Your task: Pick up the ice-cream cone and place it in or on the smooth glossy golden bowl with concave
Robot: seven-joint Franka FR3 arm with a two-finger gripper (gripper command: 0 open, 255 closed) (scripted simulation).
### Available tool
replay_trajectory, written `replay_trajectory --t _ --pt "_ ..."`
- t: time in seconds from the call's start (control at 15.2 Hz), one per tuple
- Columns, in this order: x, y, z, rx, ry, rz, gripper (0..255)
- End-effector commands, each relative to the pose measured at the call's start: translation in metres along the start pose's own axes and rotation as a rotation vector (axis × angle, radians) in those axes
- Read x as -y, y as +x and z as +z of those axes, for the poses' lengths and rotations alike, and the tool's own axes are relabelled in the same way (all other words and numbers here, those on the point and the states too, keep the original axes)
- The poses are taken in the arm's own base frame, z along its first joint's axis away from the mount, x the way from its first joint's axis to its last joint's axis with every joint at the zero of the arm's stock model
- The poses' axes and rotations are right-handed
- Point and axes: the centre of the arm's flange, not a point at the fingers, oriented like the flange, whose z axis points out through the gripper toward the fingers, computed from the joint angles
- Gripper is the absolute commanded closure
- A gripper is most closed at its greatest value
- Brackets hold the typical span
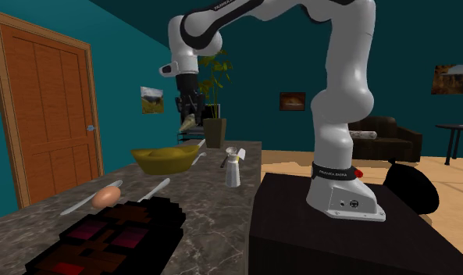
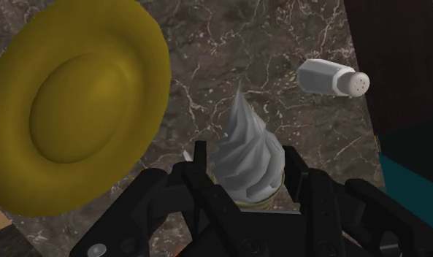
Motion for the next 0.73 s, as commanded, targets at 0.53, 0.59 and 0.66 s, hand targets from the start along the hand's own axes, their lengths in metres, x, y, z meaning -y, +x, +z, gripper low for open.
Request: replay_trajectory --t 0.53,0.59,0.66 --pt "-0.132 -0.003 -0.009 0.001 0.001 -0.001 255" --pt "-0.145 -0.004 -0.01 0.001 0.001 -0.001 255" --pt "-0.158 -0.005 -0.012 0.001 0.001 -0.001 255"
